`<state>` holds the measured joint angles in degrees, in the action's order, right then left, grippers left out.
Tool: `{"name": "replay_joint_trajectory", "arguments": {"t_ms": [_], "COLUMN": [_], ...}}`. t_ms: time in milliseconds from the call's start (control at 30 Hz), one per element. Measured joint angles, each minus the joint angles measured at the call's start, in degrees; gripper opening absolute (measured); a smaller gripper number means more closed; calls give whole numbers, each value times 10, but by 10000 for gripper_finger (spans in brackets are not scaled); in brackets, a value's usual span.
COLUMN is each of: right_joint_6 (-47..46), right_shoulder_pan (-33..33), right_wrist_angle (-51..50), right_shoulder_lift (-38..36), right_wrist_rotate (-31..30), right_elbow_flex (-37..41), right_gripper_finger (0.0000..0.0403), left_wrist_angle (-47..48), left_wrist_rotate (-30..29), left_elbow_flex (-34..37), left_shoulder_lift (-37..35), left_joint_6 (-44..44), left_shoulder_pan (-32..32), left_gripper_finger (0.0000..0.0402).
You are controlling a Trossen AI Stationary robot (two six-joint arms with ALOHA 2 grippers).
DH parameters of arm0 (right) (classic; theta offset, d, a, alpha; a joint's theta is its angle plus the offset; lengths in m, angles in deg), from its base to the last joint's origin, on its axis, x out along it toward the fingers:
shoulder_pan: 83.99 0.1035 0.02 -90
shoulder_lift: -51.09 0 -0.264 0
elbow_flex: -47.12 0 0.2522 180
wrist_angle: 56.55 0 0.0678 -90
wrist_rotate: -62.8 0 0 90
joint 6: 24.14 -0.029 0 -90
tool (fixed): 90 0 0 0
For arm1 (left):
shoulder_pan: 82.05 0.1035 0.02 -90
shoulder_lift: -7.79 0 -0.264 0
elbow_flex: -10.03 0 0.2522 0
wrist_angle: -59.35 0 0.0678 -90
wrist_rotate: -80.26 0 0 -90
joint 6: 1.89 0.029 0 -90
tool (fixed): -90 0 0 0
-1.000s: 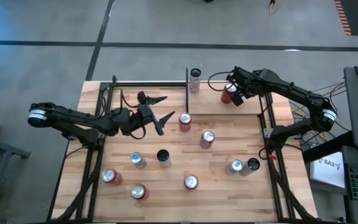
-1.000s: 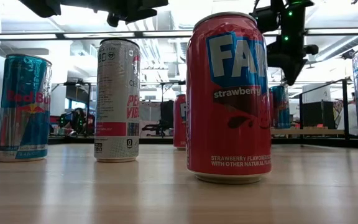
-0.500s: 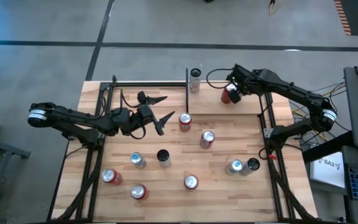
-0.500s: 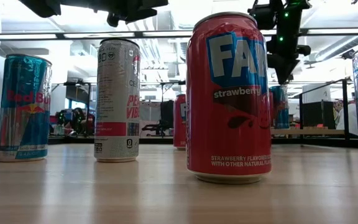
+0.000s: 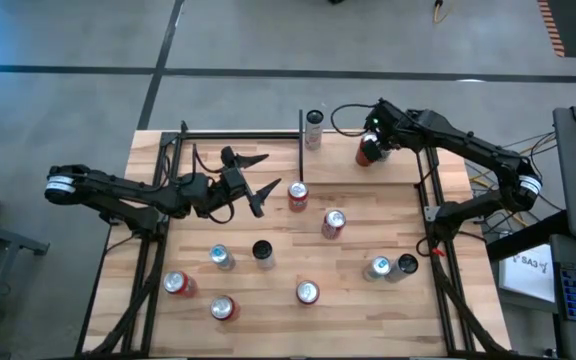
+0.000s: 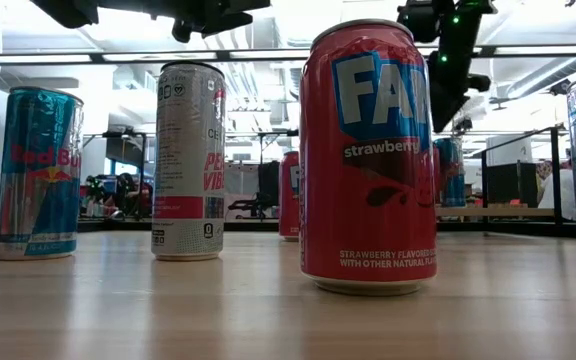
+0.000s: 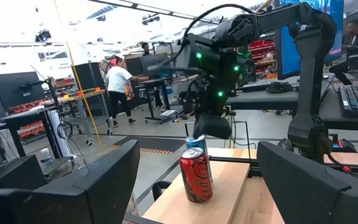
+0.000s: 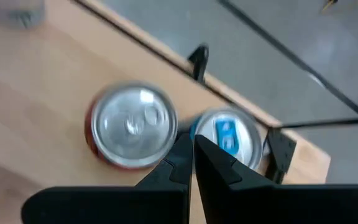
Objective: Place canned beverage on shelf
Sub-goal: Put the top blue soda can on the shelf
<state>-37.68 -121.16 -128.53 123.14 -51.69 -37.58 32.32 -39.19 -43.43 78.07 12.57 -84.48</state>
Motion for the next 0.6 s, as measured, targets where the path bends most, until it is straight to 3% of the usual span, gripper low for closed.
{"name": "replay_joint_trajectory", "arguments": {"t_ms": [600], "right_joint_6": [11], "right_shoulder_pan": [-71], "right_wrist_angle": [41], "right_shoulder_lift": [3], "right_wrist_rotate": [-3], "right_elbow_flex": [32], "right_gripper_finger": [9], "left_wrist_angle": [-3], "left_wrist_rotate": [0], "left_elbow_flex": [0], "left_shoulder_lift": [0], "left_joint_6": [0], "left_shoulder_pan": [0], "left_gripper_finger": [311]}}
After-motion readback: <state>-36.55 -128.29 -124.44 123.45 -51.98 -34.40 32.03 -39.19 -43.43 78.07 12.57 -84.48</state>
